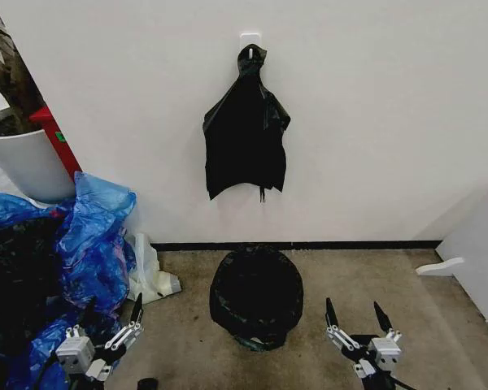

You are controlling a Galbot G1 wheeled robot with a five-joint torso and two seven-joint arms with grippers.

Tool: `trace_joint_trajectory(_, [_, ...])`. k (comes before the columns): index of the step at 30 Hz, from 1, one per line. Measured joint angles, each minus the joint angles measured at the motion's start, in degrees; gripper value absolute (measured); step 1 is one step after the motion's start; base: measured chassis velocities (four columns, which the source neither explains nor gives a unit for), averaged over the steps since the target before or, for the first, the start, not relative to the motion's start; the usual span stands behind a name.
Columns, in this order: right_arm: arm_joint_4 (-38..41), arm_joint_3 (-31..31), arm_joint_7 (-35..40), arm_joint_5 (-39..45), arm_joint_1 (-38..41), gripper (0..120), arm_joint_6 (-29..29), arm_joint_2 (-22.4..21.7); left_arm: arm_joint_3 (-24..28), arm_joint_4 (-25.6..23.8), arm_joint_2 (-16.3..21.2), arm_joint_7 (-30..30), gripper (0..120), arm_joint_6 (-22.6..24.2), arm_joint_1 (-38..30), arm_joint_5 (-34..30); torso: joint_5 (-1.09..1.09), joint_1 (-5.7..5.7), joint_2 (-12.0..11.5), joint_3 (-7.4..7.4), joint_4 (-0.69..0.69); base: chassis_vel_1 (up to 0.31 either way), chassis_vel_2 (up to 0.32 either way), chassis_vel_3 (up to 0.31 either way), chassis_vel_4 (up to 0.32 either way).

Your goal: Place the garbage bag over the trash bin.

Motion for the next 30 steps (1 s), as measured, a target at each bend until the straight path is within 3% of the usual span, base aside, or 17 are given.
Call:
trace_joint_trajectory(13, [-0.01,2.53,-3.39,3.94,-1.84,100,2.25,-0.19,0.09,-3.12,0.26,-1.78,100,4.41,0.29,2.12,0.0,0.0,0.0,0.0,0.0,0.0,0.0,0.0,0.0])
trace_joint_trajectory(30, [-0.62,2.55,-2.34,3.99,-2.02,100,2.21,-0.04,0.2,-2.84,0.41,-2.03,100,4.65,0.05,2.59,0.0,0.0,-0.01,0.0,0.0,0.0,0.0,0.0,0.0])
